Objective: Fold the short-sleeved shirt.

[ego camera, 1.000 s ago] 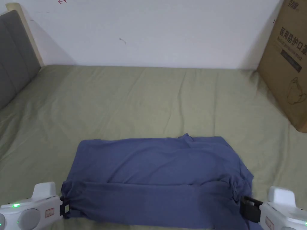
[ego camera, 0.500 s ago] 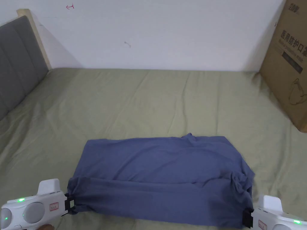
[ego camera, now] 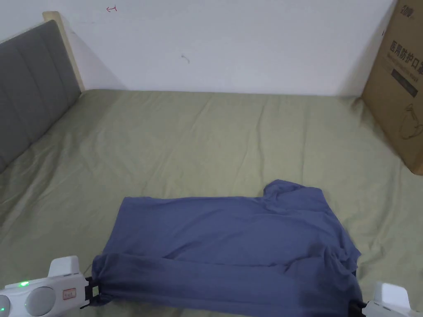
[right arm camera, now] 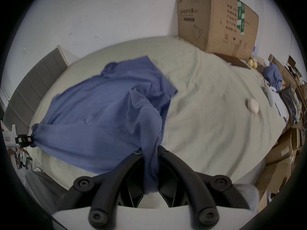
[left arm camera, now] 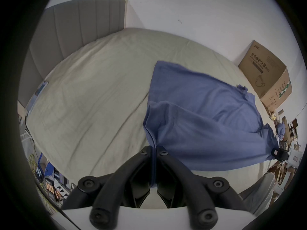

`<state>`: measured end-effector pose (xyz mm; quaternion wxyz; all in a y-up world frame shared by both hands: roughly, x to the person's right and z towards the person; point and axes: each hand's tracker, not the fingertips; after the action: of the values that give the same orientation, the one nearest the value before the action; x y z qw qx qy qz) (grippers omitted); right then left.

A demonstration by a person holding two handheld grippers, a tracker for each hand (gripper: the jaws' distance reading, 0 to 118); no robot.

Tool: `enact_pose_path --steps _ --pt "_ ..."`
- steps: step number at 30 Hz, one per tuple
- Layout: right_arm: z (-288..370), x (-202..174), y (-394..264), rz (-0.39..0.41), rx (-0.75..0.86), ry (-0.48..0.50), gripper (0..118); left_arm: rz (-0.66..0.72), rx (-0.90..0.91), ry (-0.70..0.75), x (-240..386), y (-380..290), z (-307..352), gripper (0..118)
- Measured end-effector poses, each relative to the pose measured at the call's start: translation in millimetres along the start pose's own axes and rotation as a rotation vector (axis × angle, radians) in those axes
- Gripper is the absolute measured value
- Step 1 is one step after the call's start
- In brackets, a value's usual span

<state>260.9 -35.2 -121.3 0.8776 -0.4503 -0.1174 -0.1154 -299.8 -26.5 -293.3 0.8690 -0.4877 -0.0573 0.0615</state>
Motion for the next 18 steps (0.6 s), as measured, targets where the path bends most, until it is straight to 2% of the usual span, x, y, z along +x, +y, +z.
enact_pose_path --steps 5,7,9,10,11,12,13,14,15,16,18 --pt "-34.2 5.1 -25.0 -0.016 -0.084 -0.026 8 0.015 -0.061 0.031 4.3 -17.7 -18.7 3" --pt "-30.7 4.4 -22.5 -0.018 -0.052 -0.038 9 0.025 -0.043 0.045 9.0 -19.6 -14.3 4" --pt "-18.3 -6.2 -17.6 -0.024 -0.046 -0.048 11 0.011 -0.042 0.060 11.1 -16.6 -18.2 14" --pt "-12.4 -8.4 -14.0 -0.025 -0.040 -0.049 13 -0.008 -0.038 0.074 14.2 -16.1 -14.2 14" --pt "-4.4 -10.3 -9.0 -0.020 -0.031 -0.057 19 -0.014 -0.038 0.083 17.6 -15.0 -9.3 26" --pt "7.2 -12.4 -2.9 -0.011 0.004 -0.059 31 -0.010 -0.028 0.098 25.9 -14.0 10.2 43" --pt "15.0 -8.4 5.3 0.001 0.067 -0.045 46 0.003 0.020 0.084 28.7 -11.1 21.5 64" --pt "25.5 -9.0 13.3 0.012 0.111 -0.028 68 0.019 0.065 0.060 30.7 -8.6 33.4 84" --pt "39.2 -12.4 24.2 0.025 0.163 -0.022 80 0.032 0.124 0.026 34.5 -4.4 47.3 97" --pt "54.1 -16.5 35.2 0.038 0.226 -0.010 87 0.040 0.185 -0.006 29.8 7.0 53.9 102" --pt "91.0 -32.9 54.7 0.061 0.346 0.012 87 0.041 0.292 -0.052 41.7 19.2 81.6 103"
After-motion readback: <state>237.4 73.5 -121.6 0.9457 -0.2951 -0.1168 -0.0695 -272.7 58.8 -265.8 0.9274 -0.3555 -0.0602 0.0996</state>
